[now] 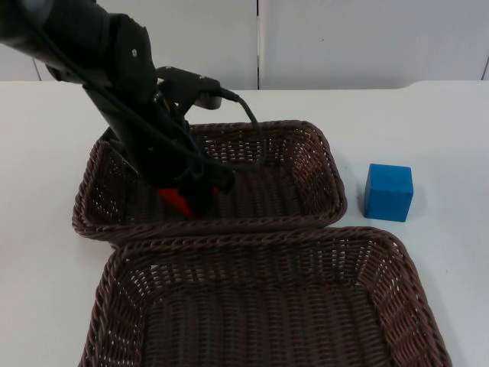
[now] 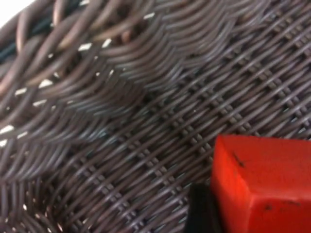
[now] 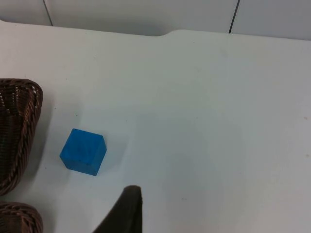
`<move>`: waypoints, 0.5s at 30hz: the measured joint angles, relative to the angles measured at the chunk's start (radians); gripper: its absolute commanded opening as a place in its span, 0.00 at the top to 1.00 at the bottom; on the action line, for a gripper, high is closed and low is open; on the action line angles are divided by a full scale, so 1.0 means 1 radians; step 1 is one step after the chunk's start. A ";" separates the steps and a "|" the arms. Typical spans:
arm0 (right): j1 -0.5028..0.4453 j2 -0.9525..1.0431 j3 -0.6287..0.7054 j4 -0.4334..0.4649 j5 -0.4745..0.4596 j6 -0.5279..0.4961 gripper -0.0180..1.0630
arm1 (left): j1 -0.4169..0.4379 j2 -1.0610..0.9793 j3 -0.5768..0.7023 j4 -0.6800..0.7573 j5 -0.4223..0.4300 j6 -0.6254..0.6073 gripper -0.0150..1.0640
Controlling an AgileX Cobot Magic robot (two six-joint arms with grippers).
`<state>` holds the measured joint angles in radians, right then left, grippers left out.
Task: Pick up one cube with the left hand and place it into the upper basket. Pick up one cube with the right hand and place it into the lower basket.
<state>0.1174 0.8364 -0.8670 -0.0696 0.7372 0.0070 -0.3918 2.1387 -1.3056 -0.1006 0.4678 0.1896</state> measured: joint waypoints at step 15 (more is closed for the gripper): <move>0.000 0.000 0.000 0.000 0.000 0.000 0.01 | 0.000 -0.055 0.000 -0.004 0.019 0.000 0.08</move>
<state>0.1174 0.8364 -0.8670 -0.0696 0.7372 0.0070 -0.3918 2.0841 -1.3056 -0.1044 0.4870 0.1896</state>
